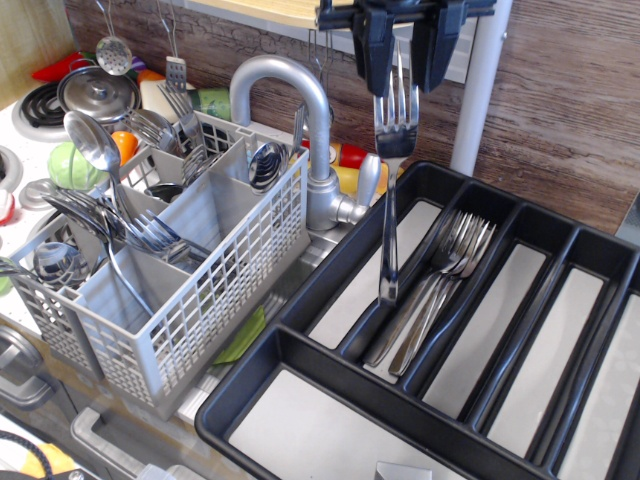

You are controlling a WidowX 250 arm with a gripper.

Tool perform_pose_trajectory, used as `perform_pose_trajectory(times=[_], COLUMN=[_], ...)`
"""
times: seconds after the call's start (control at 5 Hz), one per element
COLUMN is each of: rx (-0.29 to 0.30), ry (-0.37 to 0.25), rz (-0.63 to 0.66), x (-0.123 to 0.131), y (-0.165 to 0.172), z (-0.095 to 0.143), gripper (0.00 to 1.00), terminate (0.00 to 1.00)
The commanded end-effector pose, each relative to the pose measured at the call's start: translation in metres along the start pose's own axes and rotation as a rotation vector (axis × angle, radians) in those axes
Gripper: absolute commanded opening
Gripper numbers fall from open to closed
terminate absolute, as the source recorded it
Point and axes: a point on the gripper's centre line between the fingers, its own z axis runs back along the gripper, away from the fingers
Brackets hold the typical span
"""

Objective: Put fork from basket to tray

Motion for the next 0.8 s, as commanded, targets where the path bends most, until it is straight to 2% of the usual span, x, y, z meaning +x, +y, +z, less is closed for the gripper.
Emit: perform_pose_trajectory(times=[0.0,0.2,0.4,0.6], rx=[-0.062,-0.041,0.029,0.066], ry=[-0.036,0.036,0.064,0.068], rz=[0.003,-0.035,-0.066,-0.108], x=[-0.004,0.0,0.003,0.002], y=[-0.01,-0.007,-0.011,-0.012], z=[-0.005,-0.023,-0.034,-0.044], gripper=[0.0,0.0,0.0,0.0], terminate=[0.0,0.0,0.0,0.0])
